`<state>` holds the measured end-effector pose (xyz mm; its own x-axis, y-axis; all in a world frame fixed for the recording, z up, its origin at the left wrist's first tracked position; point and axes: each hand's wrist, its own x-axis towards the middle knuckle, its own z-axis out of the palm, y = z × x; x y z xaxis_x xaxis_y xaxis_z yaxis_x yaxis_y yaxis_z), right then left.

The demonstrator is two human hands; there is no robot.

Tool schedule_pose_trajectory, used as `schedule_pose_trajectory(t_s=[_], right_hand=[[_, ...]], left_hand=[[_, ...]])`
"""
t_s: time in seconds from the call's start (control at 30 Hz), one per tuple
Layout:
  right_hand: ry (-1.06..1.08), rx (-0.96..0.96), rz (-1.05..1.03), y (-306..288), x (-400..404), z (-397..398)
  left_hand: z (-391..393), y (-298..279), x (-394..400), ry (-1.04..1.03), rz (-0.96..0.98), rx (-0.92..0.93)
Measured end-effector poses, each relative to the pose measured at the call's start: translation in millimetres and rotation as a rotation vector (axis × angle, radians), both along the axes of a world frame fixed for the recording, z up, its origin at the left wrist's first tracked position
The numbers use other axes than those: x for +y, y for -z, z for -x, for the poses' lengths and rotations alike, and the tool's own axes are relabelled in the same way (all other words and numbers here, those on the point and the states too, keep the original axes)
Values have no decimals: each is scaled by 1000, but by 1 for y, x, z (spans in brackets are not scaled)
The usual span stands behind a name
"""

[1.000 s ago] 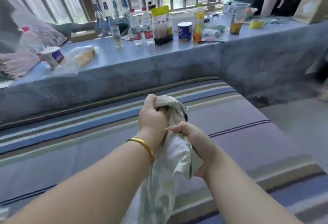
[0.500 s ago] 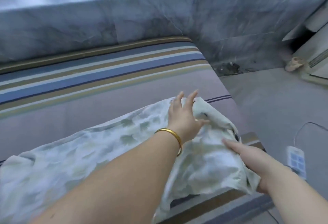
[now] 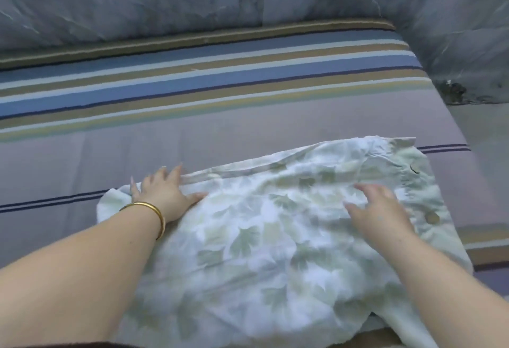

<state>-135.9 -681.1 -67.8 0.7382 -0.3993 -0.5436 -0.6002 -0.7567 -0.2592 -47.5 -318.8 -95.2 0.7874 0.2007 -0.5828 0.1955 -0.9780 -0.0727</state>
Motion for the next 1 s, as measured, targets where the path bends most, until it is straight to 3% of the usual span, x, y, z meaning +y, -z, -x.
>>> schedule_pose_trajectory(t_s=[0.13,0.27,0.4,0.5,0.67,0.8,0.87,1.0], right_hand=[[-310,-72,-148,7,96,-63],[-448,24,-130,25,164,-100],[-419,96,7,39,189,-114],[-464,150,149,43,194,-120],[-227,-250,14,27,204,-164],[-148,-328,-199,18,192,-179],[-214,-267,-168,17,168,-160],[-347,-58,-101,28,99,-100]], left_hand=[[5,-3,70,-183,-34,-16],[8,7,116,-283,1,-13],[5,17,135,-352,342,-265],[-3,16,141,-317,390,-381],[-37,10,141,-415,422,-613],[-62,7,129,-627,406,-534],[-58,5,111,-570,333,-451],[-30,-1,29,-145,323,-350]])
